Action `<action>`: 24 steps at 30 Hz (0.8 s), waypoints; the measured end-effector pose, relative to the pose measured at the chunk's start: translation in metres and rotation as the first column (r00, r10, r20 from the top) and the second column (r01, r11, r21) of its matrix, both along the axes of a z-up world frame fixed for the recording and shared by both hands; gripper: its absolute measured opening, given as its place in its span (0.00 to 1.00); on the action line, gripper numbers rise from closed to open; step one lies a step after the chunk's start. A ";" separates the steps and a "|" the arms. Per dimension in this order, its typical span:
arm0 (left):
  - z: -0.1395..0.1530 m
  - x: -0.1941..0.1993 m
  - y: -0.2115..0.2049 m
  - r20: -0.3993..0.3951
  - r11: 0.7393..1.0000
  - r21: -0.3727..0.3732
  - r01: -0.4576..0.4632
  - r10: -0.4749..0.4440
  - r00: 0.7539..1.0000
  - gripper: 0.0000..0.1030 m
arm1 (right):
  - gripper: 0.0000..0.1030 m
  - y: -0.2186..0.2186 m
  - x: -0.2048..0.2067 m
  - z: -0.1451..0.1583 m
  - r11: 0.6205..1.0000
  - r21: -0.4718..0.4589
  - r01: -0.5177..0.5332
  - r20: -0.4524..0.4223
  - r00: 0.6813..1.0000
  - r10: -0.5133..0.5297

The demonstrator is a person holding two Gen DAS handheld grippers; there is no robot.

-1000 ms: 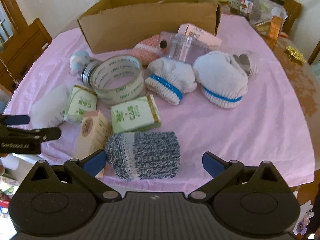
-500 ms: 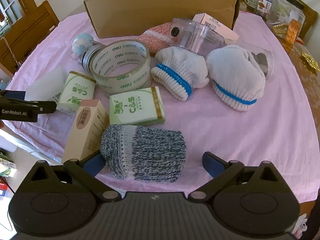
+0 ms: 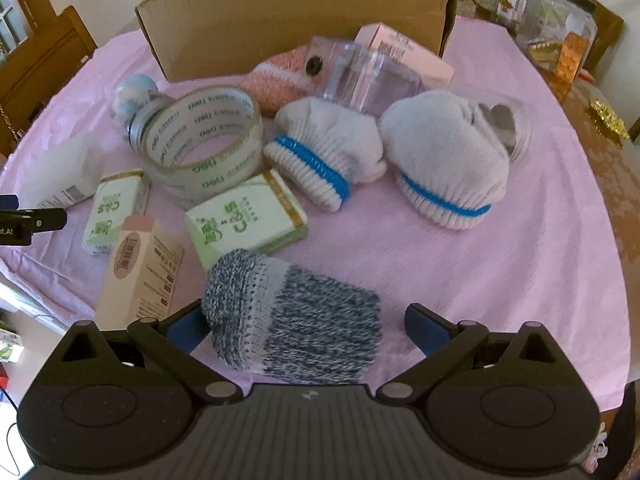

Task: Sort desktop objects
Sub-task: 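Grasp the frosted white plastic box with the left gripper while the right gripper grasps the grey knit sock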

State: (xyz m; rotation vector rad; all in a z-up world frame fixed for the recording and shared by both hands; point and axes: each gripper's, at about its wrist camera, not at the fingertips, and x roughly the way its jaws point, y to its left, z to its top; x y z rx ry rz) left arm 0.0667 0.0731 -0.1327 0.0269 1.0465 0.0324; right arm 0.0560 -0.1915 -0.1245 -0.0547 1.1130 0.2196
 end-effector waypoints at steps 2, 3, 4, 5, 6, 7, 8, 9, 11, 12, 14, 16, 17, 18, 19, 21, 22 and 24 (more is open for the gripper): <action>-0.003 0.003 -0.006 -0.006 1.000 -0.001 -0.011 0.011 1.000 1.00 | 1.00 0.005 0.000 -0.002 0.999 -0.036 -0.005 0.000 1.000 0.005; -0.005 0.005 -0.008 -0.008 1.000 -0.004 -0.019 0.019 1.000 1.00 | 1.00 0.007 0.001 -0.002 0.999 -0.049 -0.005 -0.002 1.000 0.005; -0.006 0.006 -0.008 -0.001 0.999 -0.019 -0.031 0.031 1.000 1.00 | 1.00 0.009 0.001 -0.003 0.998 -0.059 -0.005 -0.004 1.000 0.005; -0.007 0.008 -0.008 -0.002 0.998 -0.030 -0.048 0.048 0.999 1.00 | 1.00 0.010 0.001 -0.003 0.997 -0.072 -0.009 -0.004 1.000 0.009; -0.007 0.009 -0.008 0.004 0.997 -0.040 -0.070 0.070 0.998 1.00 | 1.00 0.012 0.001 -0.004 0.996 -0.083 -0.018 -0.003 1.000 0.017; -0.008 0.010 -0.008 0.007 0.995 -0.037 -0.089 0.089 0.996 1.00 | 1.00 0.012 0.001 -0.004 0.997 -0.080 -0.014 -0.002 1.000 0.014; -0.008 0.011 -0.009 0.009 0.994 -0.037 -0.101 0.102 0.995 1.00 | 1.00 0.012 0.001 -0.004 0.997 -0.080 -0.012 -0.001 1.000 0.012; -0.007 0.013 -0.009 0.008 0.993 -0.037 -0.110 0.111 0.994 1.00 | 1.00 0.011 0.000 -0.004 0.997 -0.080 -0.009 0.001 1.000 0.010; -0.006 0.017 -0.009 -0.011 0.990 -0.038 -0.135 0.134 0.991 1.00 | 1.00 0.011 -0.002 -0.004 0.997 -0.079 -0.008 0.012 1.000 0.009; -0.005 0.019 -0.010 -0.025 0.989 -0.039 -0.146 0.145 0.989 1.00 | 1.00 0.010 -0.003 -0.004 0.997 -0.078 -0.008 0.018 1.000 0.010; -0.004 0.024 -0.011 -0.050 0.985 -0.049 -0.165 0.162 0.985 1.00 | 1.00 0.009 -0.004 -0.004 0.997 -0.076 -0.007 0.027 1.000 0.009; -0.004 0.030 -0.013 -0.074 0.982 -0.060 -0.178 0.174 0.982 1.00 | 1.00 0.011 -0.004 -0.004 0.997 -0.075 -0.004 0.033 0.999 0.007; -0.003 0.033 -0.013 -0.087 0.980 -0.058 -0.192 0.186 0.979 1.00 | 1.00 0.013 -0.003 -0.004 0.997 -0.076 -0.003 0.033 0.999 0.005; -0.003 0.036 -0.012 -0.100 0.977 -0.056 -0.208 0.201 0.974 1.00 | 1.00 0.013 -0.003 -0.004 0.997 -0.076 -0.001 0.032 0.999 0.004; -0.003 0.039 -0.010 -0.108 0.973 -0.057 -0.223 0.216 0.970 1.00 | 1.00 0.015 -0.003 -0.004 0.997 -0.077 0.000 0.030 1.000 0.003; -0.003 0.045 -0.006 -0.123 0.963 -0.059 -0.263 0.254 0.959 1.00 | 1.00 0.015 -0.002 -0.004 0.997 -0.077 -0.001 0.026 1.000 0.003; -0.003 0.046 -0.004 -0.127 0.958 -0.056 -0.281 0.272 0.954 1.00 | 1.00 0.016 -0.002 -0.004 0.997 -0.077 -0.003 0.025 1.000 0.005; -0.003 0.049 0.000 -0.139 0.952 -0.055 -0.301 0.291 0.947 1.00 | 1.00 0.016 -0.002 -0.004 0.997 -0.077 -0.005 0.024 1.000 0.007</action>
